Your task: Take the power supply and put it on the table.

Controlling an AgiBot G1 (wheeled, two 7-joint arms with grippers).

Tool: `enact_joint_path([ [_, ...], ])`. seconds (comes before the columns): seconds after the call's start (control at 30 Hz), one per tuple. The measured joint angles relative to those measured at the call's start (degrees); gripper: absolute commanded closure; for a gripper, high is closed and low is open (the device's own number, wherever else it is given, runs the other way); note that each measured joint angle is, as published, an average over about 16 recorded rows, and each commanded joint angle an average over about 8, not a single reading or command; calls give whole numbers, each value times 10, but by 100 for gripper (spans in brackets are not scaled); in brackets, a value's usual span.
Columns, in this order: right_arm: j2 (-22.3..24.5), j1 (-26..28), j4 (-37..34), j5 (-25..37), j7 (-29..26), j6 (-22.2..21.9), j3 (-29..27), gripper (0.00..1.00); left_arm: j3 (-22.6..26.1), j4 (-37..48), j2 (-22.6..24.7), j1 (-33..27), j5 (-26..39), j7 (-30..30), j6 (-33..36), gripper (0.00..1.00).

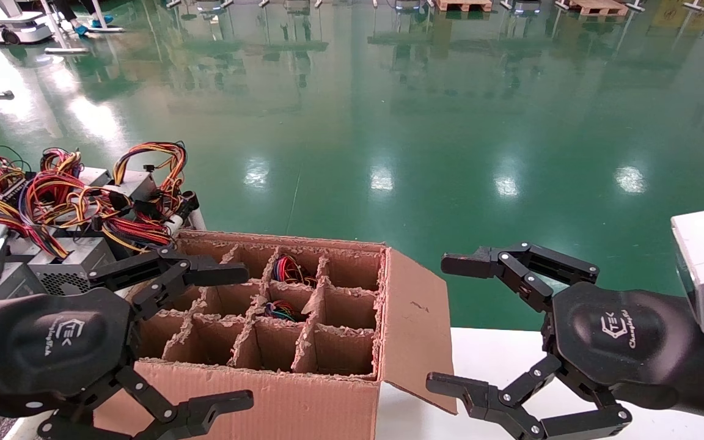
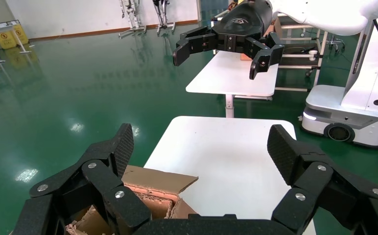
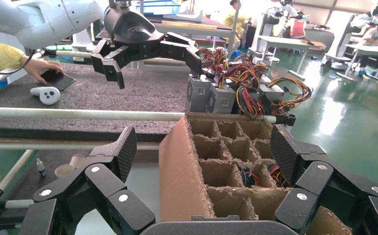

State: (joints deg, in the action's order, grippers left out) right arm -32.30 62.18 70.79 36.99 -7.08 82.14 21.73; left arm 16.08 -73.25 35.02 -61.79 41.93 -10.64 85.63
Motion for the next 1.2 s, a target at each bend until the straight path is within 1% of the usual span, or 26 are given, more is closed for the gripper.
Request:
enact_joint_path([
  [1.2,0,0,0,0,0,0,0,0,0,0,0,0,0,0,0,0],
])
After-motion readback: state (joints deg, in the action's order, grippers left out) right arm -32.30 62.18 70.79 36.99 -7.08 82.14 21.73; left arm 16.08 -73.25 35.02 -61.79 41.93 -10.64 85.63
